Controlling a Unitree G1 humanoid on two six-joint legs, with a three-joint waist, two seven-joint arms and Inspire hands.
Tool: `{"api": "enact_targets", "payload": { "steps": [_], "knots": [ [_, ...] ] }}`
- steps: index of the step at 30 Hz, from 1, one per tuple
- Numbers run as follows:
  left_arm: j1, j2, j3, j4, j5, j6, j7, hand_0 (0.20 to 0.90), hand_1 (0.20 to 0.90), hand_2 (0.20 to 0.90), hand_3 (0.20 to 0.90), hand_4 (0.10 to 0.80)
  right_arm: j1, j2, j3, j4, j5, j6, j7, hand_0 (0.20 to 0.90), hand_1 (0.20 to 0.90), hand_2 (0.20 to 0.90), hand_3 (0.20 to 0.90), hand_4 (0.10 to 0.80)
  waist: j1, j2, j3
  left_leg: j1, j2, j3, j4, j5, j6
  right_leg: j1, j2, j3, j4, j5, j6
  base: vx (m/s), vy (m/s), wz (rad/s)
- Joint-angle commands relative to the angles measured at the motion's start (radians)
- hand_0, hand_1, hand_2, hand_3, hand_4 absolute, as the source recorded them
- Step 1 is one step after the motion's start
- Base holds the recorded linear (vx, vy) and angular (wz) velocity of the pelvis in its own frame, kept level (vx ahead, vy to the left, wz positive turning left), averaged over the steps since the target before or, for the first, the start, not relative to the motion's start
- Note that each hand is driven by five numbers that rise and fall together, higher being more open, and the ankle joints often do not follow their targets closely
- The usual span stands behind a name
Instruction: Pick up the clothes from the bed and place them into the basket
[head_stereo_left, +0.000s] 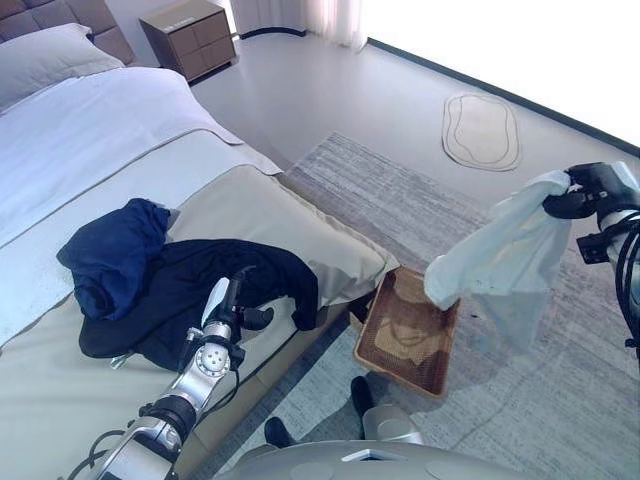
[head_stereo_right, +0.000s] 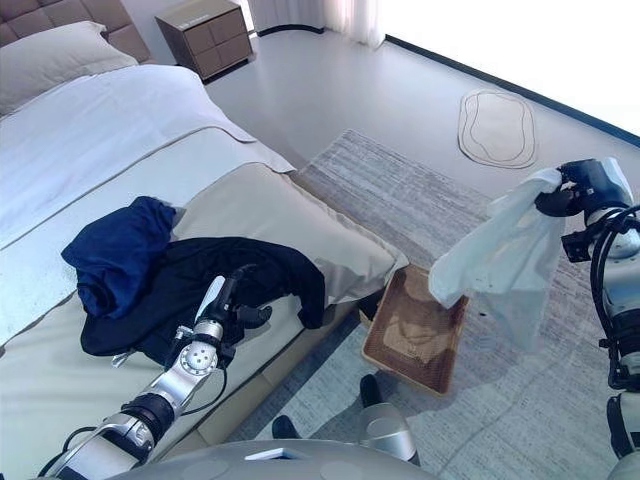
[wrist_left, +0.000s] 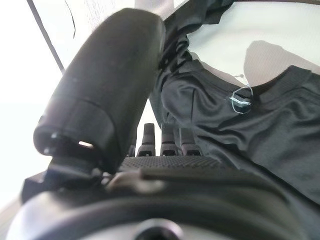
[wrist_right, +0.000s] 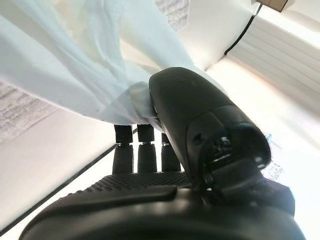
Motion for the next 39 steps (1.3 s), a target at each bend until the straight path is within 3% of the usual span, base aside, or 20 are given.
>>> {"api": "enact_targets", "payload": {
  "steps": [1,12,22,23,24,25,39],
  "knots": [
    [-0.102,0.028,0.010,0.041,0.034,-0.048,0.021,0.900,0.900,0.900,0.900,0.800,-0.120,-0.019,-0.005,-0.053,-0.040,-0.084,-0.025,0.300,0.300,0.300,0.200,0.100,0.033,-0.040,-0.066,0.001,-0.018,-0.061,0.004,-0.054,0.000,-0.003,0.043,-0.014,0.081,-0.026,-0.021,0.000,0.000,0.00],
    [-0.103,0.011,0.016,0.060,0.033,-0.056,0.039,0.900,0.900,0.900,0.900,0.800,-0.013,0.120,0.029,-0.038,-0.070,-0.015,0.002,0.300,0.300,0.300,0.200,0.100,0.035,-0.037,-0.068,-0.007,-0.025,-0.063,0.003,-0.057,0.003,0.001,0.043,-0.022,0.063,-0.017,-0.017,0.000,-0.003,0.00],
    [-0.132,0.008,-0.038,0.024,0.033,-0.061,0.042,0.900,0.900,0.900,0.900,0.800,-0.056,0.307,0.128,0.344,-0.066,-0.115,-0.077,0.300,0.300,0.300,0.200,0.100,0.091,-0.015,-0.049,-0.014,-0.031,-0.084,0.003,-0.050,0.006,0.002,0.035,-0.051,0.061,-0.011,-0.019,-0.015,-0.033,0.07],
    [-0.142,0.005,-0.049,0.023,0.029,-0.059,0.042,0.900,0.900,0.900,0.900,0.800,-0.069,0.321,0.138,0.389,-0.065,-0.127,-0.092,0.382,0.382,0.382,0.296,0.196,0.097,-0.009,-0.045,-0.017,-0.032,-0.088,0.003,-0.050,0.007,0.000,0.033,-0.055,0.060,-0.011,-0.018,-0.060,-0.024,0.10],
    [-0.148,0.003,-0.056,0.023,0.024,-0.059,0.042,0.900,0.900,0.900,0.900,0.800,-0.080,0.334,0.147,0.417,-0.071,-0.123,-0.104,0.613,0.613,0.613,0.565,0.465,0.102,-0.006,-0.043,-0.018,-0.034,-0.091,0.003,-0.049,0.007,0.001,0.031,-0.058,0.059,-0.010,-0.018,-0.032,-0.009,0.04],
    [-0.152,0.001,-0.062,0.024,0.019,-0.059,0.040,0.900,0.900,0.900,0.900,0.800,-0.087,0.343,0.149,0.448,-0.083,-0.127,-0.106,0.900,0.900,0.900,0.900,0.800,0.106,-0.002,-0.043,-0.019,-0.035,-0.094,0.003,-0.049,0.006,0.002,0.030,-0.061,0.058,-0.010,-0.017,-0.009,-0.005,0.06],
    [-0.139,-0.002,-0.074,0.051,0.009,-0.093,0.052,0.900,0.900,0.900,0.900,0.800,-0.072,0.369,0.189,0.485,-0.155,-0.124,-0.165,0.900,0.900,0.900,0.900,0.800,0.133,-0.001,-0.050,-0.024,-0.044,-0.124,0.003,-0.044,0.012,0.016,0.024,-0.085,0.050,-0.008,-0.017,0.006,-0.016,0.08]
  ]
}}
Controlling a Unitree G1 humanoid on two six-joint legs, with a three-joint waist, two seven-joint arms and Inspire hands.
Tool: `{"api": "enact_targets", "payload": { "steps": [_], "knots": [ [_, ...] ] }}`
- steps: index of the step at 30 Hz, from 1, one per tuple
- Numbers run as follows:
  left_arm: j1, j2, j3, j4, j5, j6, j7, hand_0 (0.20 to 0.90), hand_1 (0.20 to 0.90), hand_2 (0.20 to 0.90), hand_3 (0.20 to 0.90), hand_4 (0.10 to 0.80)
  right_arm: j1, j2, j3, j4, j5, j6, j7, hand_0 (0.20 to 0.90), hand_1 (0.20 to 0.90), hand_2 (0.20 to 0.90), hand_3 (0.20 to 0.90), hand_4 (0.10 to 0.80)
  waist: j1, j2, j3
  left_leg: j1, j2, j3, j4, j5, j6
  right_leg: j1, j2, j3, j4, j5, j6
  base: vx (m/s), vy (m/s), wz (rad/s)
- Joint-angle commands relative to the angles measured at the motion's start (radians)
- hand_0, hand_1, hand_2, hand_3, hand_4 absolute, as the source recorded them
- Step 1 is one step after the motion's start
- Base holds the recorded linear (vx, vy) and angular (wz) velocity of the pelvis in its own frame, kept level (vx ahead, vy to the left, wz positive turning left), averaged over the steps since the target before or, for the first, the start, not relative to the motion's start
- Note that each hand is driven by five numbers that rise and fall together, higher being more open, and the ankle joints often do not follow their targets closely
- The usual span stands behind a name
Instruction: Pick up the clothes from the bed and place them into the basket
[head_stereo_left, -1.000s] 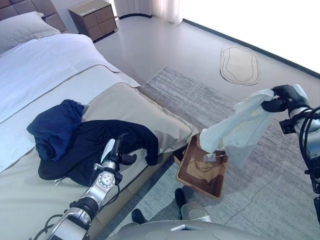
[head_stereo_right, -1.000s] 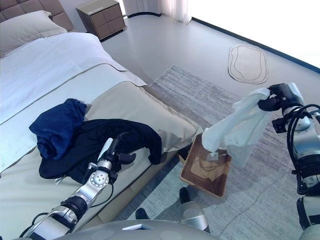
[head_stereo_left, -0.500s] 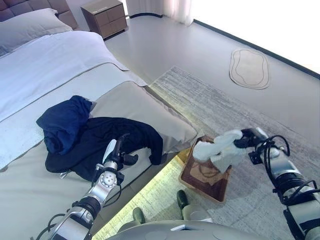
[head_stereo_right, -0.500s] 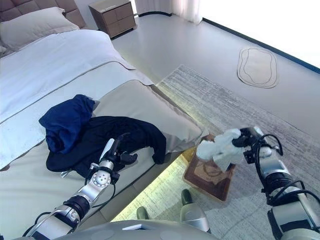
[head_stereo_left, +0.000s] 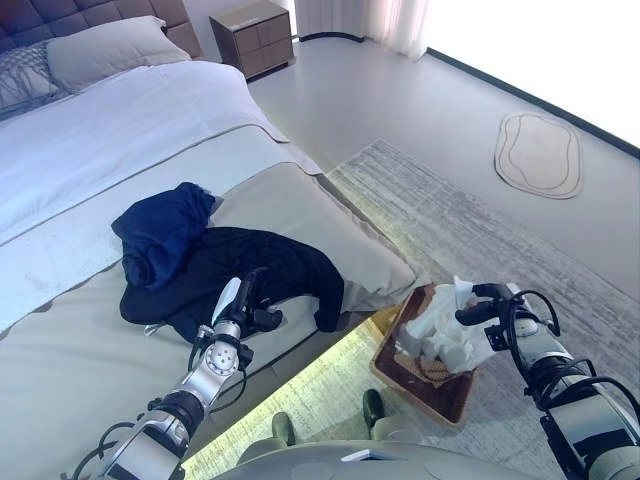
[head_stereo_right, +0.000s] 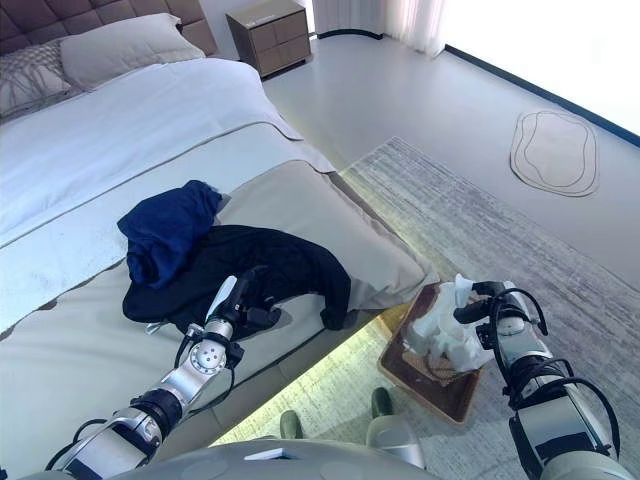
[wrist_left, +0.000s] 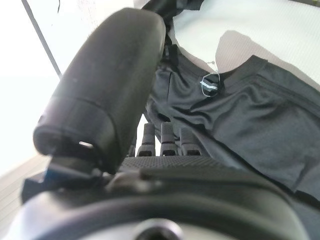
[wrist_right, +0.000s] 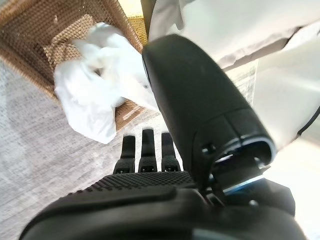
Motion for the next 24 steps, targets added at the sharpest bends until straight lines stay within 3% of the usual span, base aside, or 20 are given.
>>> {"api": "enact_targets", "payload": {
  "steps": [1,10,13,15,24],
  "knots": [
    [-0.106,0.021,-0.014,0.014,0.002,-0.090,0.051,0.900,0.900,0.900,0.900,0.800,-0.132,-0.044,0.034,0.004,-0.054,-0.062,-0.079,0.900,0.900,0.900,0.900,0.800,0.020,-0.039,-0.029,-0.006,-0.047,-0.051,0.002,-0.052,0.021,-0.003,0.030,-0.008,0.051,-0.008,-0.015,-0.003,-0.004,0.04],
    [-0.100,0.016,0.008,-0.006,-0.009,-0.073,0.098,0.900,0.900,0.900,0.900,0.800,-0.197,-0.083,0.117,-0.178,-0.262,0.007,-0.209,0.900,0.900,0.900,0.900,0.800,0.042,-0.045,-0.020,-0.021,-0.057,-0.076,0.002,-0.046,0.022,0.001,0.026,-0.028,0.045,-0.009,-0.019,-0.012,-0.006,0.04],
    [-0.093,0.015,0.017,-0.021,-0.020,-0.060,0.112,0.900,0.900,0.900,0.900,0.800,-0.220,-0.074,0.130,-0.238,-0.284,0.073,-0.234,0.900,0.900,0.900,0.900,0.800,0.053,-0.043,-0.019,-0.024,-0.061,-0.087,0.002,-0.044,0.020,0.003,0.023,-0.037,0.050,-0.016,-0.022,0.007,0.006,0.13],
    [-0.091,0.014,0.031,-0.032,-0.020,-0.049,0.116,0.900,0.900,0.900,0.900,0.800,-0.232,-0.068,0.140,-0.244,-0.282,0.160,-0.149,0.900,0.900,0.900,0.900,0.800,0.063,-0.044,-0.021,-0.030,-0.063,-0.097,0.002,-0.041,0.019,0.006,0.022,-0.042,0.050,-0.020,-0.025,-0.001,0.008,0.17],
    [-0.071,0.023,0.069,-0.053,-0.024,-0.024,0.159,0.900,0.900,0.900,0.900,0.800,-0.381,-0.073,0.255,-0.385,-0.419,0.081,-0.191,0.900,0.900,0.900,0.900,0.800,0.122,-0.053,-0.031,-0.041,-0.084,-0.152,0.002,-0.034,0.023,0.027,0.009,-0.093,0.032,-0.019,-0.029,0.021,0.002,0.20]
  ]
}}
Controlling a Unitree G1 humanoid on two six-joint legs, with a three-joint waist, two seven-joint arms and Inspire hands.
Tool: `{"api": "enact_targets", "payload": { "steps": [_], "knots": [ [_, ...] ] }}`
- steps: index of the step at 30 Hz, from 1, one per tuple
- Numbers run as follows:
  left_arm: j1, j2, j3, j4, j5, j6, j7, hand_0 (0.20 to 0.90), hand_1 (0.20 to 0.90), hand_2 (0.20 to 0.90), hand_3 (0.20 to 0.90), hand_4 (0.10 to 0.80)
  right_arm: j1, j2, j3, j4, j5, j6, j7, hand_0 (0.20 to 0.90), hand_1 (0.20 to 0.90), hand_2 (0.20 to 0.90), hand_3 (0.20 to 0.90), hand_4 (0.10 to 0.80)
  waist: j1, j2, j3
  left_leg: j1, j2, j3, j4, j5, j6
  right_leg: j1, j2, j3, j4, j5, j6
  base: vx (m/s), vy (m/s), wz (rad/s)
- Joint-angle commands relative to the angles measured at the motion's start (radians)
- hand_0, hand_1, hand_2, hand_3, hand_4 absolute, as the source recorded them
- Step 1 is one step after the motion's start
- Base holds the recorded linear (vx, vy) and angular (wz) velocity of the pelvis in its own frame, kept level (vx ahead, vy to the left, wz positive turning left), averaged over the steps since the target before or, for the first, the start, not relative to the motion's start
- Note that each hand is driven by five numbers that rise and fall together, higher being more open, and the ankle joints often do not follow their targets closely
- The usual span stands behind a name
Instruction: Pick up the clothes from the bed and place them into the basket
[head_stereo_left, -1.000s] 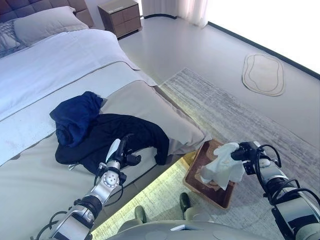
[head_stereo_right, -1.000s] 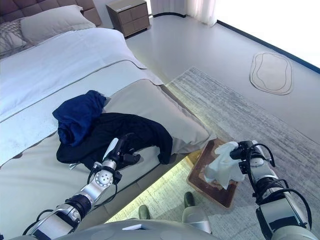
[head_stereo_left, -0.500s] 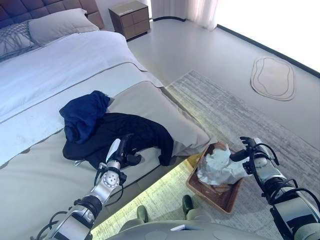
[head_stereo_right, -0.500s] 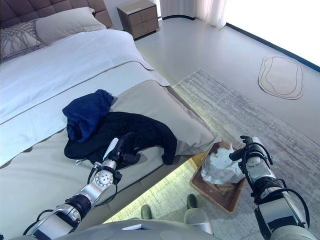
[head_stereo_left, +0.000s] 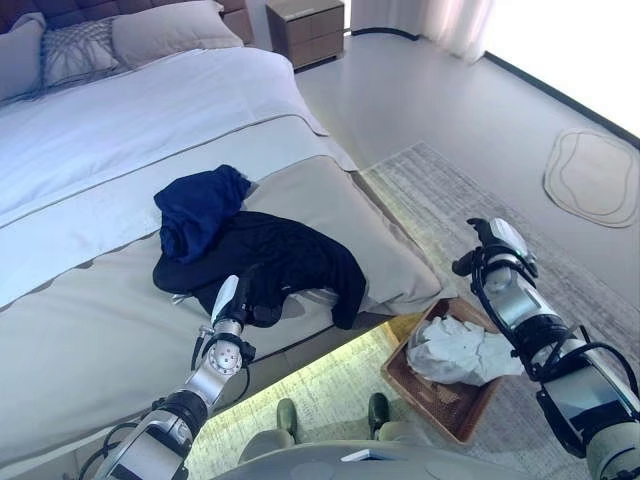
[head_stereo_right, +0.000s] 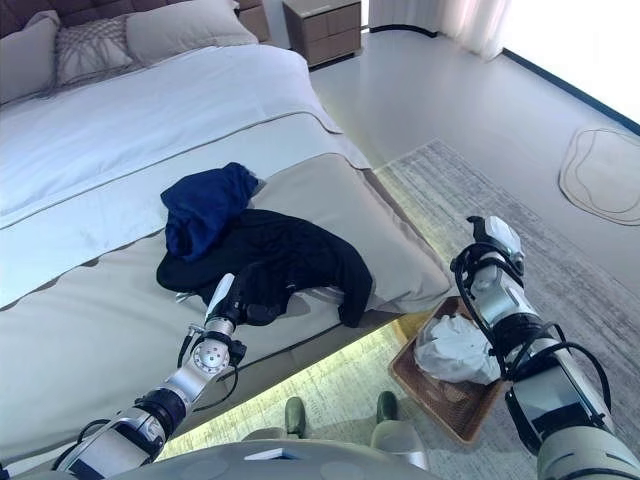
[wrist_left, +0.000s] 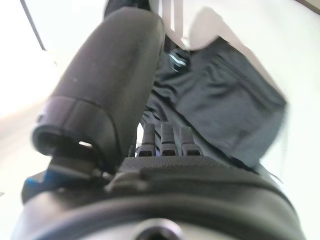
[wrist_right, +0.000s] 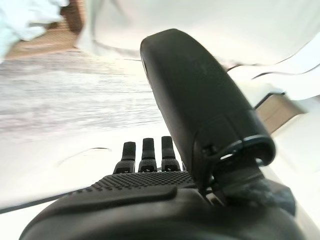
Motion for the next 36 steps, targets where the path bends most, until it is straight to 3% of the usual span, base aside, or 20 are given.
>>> {"api": "enact_targets", "payload": {
  "steps": [1,6,13,17,21,26,27,32,36],
  "knots": [
    [-0.076,0.040,0.050,-0.045,-0.011,-0.053,0.077,0.900,0.900,0.900,0.900,0.800,-0.186,-0.046,0.073,-0.093,-0.124,-0.087,-0.073,0.900,0.900,0.900,0.900,0.800,0.030,-0.069,-0.033,0.011,-0.087,-0.047,0.002,-0.067,0.031,0.024,0.008,0.003,0.036,-0.013,-0.020,0.037,0.024,0.16],
    [-0.044,0.050,0.074,-0.082,0.011,-0.066,0.094,0.900,0.900,0.900,0.900,0.800,-0.264,-0.025,0.171,-0.109,-0.130,-0.133,-0.040,0.900,0.900,0.900,0.900,0.800,0.098,-0.081,-0.027,-0.022,-0.101,-0.096,0.002,-0.048,0.031,0.021,0.001,-0.043,0.034,-0.020,-0.022,0.025,0.019,0.29],
    [-0.023,0.101,0.074,-0.170,0.019,-0.094,0.075,0.900,0.900,0.900,0.900,0.800,-0.374,0.021,0.248,0.044,-0.067,-0.155,-0.022,0.900,0.900,0.900,0.900,0.800,0.192,-0.089,0.026,-0.066,-0.115,-0.162,0.002,-0.021,0.033,0.005,-0.016,-0.117,0.054,-0.031,-0.031,0.000,0.018,0.47],
    [-0.005,0.156,0.067,-0.248,0.021,-0.118,0.041,0.900,0.900,0.900,0.900,0.800,-0.444,0.059,0.265,0.172,-0.022,-0.153,-0.005,0.900,0.900,0.900,0.900,0.800,0.276,-0.072,0.086,-0.111,-0.125,-0.212,0.019,-0.006,0.035,-0.022,-0.040,-0.192,0.101,-0.052,-0.038,0.018,0.043,0.40],
    [-0.019,0.188,0.053,-0.285,-0.006,-0.152,0.025,0.900,0.900,0.900,0.900,0.800,-0.505,0.069,0.264,0.239,-0.030,-0.134,-0.013,0.900,0.900,0.900,0.900,0.800,0.319,-0.041,0.157,-0.188,-0.144,-0.237,0.109,-0.014,0.040,-0.080,-0.068,-0.245,0.203,-0.089,-0.051,-0.002,0.095,0.39],
    [-0.020,0.206,0.053,-0.353,-0.062,-0.195,0.029,0.900,0.900,0.900,0.900,0.800,-0.587,0.065,0.276,0.317,-0.043,-0.112,-0.056,0.900,0.900,0.900,0.900,0.800,0.371,0.009,0.274,-0.299,-0.174,-0.242,0.236,-0.033,0.054,-0.179,-0.124,-0.289,0.358,-0.131,-0.049,-0.015,0.120,0.23],
    [-0.014,0.208,0.055,-0.368,-0.071,-0.203,0.032,0.900,0.900,0.900,0.900,0.800,-0.606,0.066,0.281,0.333,-0.035,-0.110,-0.056,0.900,0.900,0.900,0.900,0.800,0.379,0.010,0.293,-0.315,-0.181,-0.239,0.265,-0.062,0.055,-0.201,-0.137,-0.279,0.403,-0.165,-0.042,0.014,0.078,0.23],
    [0.004,0.220,0.046,-0.471,-0.110,-0.216,0.040,0.900,0.900,0.900,0.900,0.800,-0.701,0.042,0.297,0.409,-0.031,-0.048,-0.031,0.900,0.900,0.900,0.900,0.800,0.417,0.050,0.376,-0.466,-0.226,-0.198,0.416,-0.099,0.089,-0.359,-0.210,-0.306,0.614,-0.219,-0.038,-0.069,0.140,0.19],
    [0.035,0.222,0.036,-0.519,-0.141,-0.227,0.046,0.900,0.900,0.900,0.900,0.800,-0.736,0.022,0.305,0.451,-0.008,-0.020,-0.014,0.900,0.900,0.900,0.900,0.800,0.427,0.073,0.376,-0.608,-0.242,-0.169,0.562,-0.160,0.106,-0.496,-0.234,-0.296,0.759,-0.265,-0.054,-0.059,0.129,0.20]
  ]
}}
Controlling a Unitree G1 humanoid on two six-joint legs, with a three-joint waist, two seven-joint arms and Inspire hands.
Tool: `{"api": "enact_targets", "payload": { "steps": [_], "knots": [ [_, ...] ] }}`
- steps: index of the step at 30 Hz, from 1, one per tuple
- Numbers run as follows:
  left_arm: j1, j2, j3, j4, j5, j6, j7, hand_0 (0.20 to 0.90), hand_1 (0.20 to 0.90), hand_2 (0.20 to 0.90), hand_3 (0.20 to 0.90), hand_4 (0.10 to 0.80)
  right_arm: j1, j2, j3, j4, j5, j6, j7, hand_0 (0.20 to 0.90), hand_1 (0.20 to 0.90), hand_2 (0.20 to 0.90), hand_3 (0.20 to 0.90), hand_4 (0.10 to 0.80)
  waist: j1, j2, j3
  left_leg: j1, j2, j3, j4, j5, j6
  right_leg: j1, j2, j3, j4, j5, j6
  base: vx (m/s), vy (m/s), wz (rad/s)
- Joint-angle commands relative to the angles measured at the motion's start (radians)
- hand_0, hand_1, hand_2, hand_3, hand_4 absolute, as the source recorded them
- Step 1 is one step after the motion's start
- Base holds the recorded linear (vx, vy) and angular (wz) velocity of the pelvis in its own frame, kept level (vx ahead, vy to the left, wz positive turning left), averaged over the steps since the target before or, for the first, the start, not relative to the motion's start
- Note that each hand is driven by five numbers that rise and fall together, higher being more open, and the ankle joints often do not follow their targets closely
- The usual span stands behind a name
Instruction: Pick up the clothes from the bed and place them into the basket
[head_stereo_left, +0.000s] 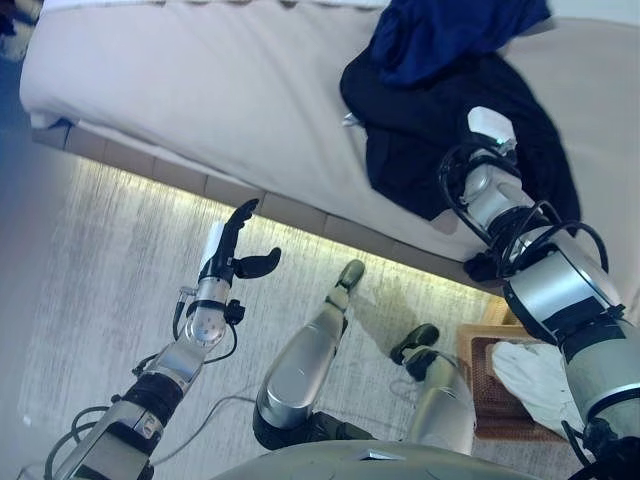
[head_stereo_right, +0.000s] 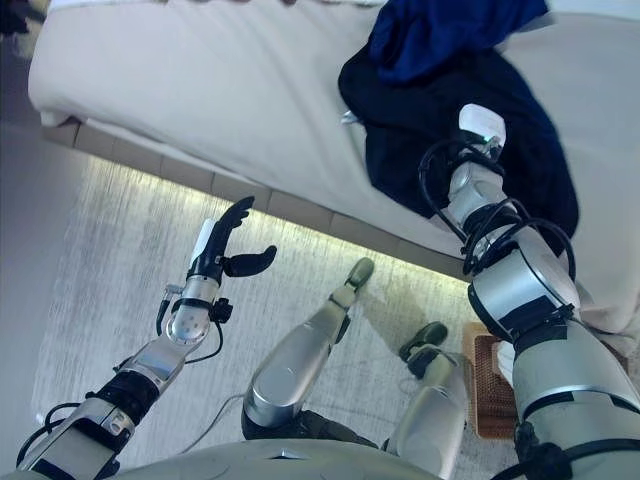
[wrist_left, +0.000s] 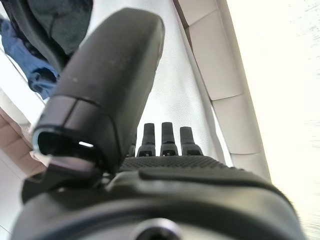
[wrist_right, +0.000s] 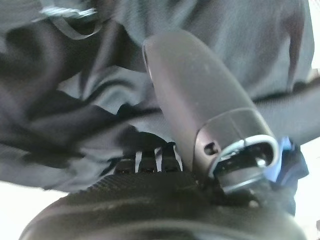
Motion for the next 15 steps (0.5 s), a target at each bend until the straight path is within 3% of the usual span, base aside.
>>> {"api": "enact_targets", "payload": {
  "steps": [1,7,8,9,15],
  "knots": [
    [0.032,0.051,0.012,-0.127,-0.040,-0.093,0.046,0.900,0.900,0.900,0.900,0.800,-0.121,-0.059,0.070,-0.020,-0.001,0.009,-0.023,0.900,0.900,0.900,0.900,0.800,0.007,0.030,-0.014,-0.137,-0.037,0.128,0.238,-0.166,0.111,-0.084,0.058,-0.011,0.114,0.023,-0.051,-0.029,0.092,0.08],
    [0.052,0.058,0.013,-0.164,-0.050,-0.106,0.052,0.900,0.900,0.900,0.900,0.800,-0.145,-0.068,0.084,0.005,0.039,0.004,0.025,0.900,0.900,0.900,0.900,0.800,0.012,0.042,-0.014,-0.228,-0.046,0.137,0.349,-0.205,0.124,-0.177,0.053,0.011,0.218,-0.007,-0.065,0.002,0.040,0.02],
    [0.054,0.062,0.017,-0.171,-0.054,-0.107,0.052,0.900,0.900,0.900,0.900,0.800,-0.147,-0.070,0.088,0.000,0.049,0.005,0.033,0.832,0.832,0.832,0.820,0.720,0.011,0.041,-0.014,-0.234,-0.046,0.137,0.355,-0.208,0.126,-0.184,0.057,0.015,0.222,-0.009,-0.066,0.003,0.009,-0.04],
    [0.056,0.064,0.019,-0.178,-0.058,-0.107,0.053,0.900,0.900,0.900,0.900,0.800,-0.149,-0.073,0.092,-0.005,0.064,0.002,0.037,0.300,0.300,0.300,0.200,0.100,0.010,0.040,-0.014,-0.239,-0.046,0.137,0.363,-0.211,0.128,-0.190,0.060,0.017,0.228,-0.010,-0.068,-0.004,-0.001,-0.05],
    [0.056,0.075,0.031,-0.176,-0.056,-0.120,0.053,0.900,0.900,0.900,0.900,0.800,-0.154,-0.078,0.076,-0.016,0.097,-0.020,0.025,0.300,0.300,0.300,0.200,0.100,0.002,0.026,-0.014,-0.230,-0.039,0.140,0.392,-0.231,0.125,-0.174,0.079,0.021,0.232,-0.012,-0.073,0.007,-0.020,-0.06]
  ]
}}
